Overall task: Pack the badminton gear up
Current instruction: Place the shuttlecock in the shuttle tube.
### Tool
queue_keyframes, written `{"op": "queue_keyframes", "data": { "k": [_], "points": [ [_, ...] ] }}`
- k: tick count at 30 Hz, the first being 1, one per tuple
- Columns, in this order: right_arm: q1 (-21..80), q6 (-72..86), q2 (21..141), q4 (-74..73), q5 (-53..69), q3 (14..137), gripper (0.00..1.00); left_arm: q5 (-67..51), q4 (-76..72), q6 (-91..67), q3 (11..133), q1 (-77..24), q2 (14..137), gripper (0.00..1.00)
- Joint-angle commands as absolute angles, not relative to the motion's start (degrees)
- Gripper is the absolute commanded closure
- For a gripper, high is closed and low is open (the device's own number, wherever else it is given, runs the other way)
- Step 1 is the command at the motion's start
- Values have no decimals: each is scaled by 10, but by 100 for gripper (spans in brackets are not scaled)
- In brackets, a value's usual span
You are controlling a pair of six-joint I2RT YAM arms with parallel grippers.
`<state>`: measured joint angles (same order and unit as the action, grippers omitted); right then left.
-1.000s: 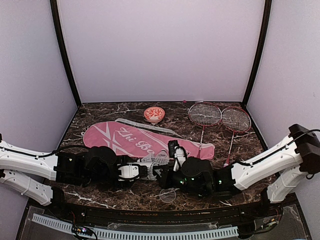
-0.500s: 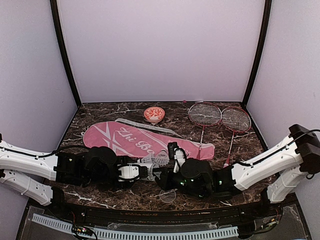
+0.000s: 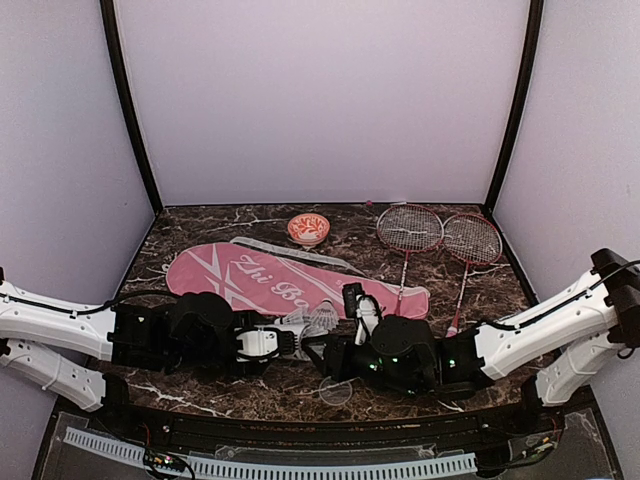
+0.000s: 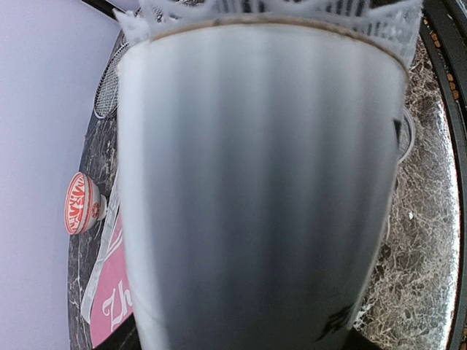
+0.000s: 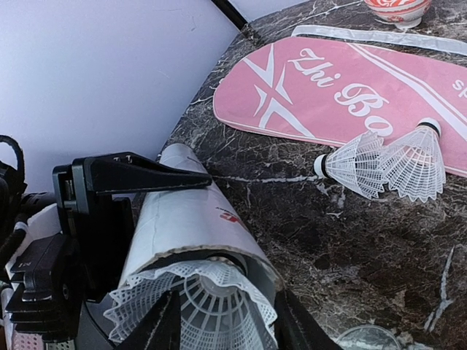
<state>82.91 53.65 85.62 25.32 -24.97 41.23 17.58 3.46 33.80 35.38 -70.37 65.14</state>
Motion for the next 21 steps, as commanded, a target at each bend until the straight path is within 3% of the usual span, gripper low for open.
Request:
{"op": "queue_keyframes", "data": {
  "k": [1, 21],
  "points": [
    [834, 541, 846, 229, -266, 398, 53, 178, 5, 323, 367, -702, 641, 36],
    [813, 558, 853, 160, -258, 433, 23, 178, 8, 322, 370, -702, 640, 35]
  ]
}}
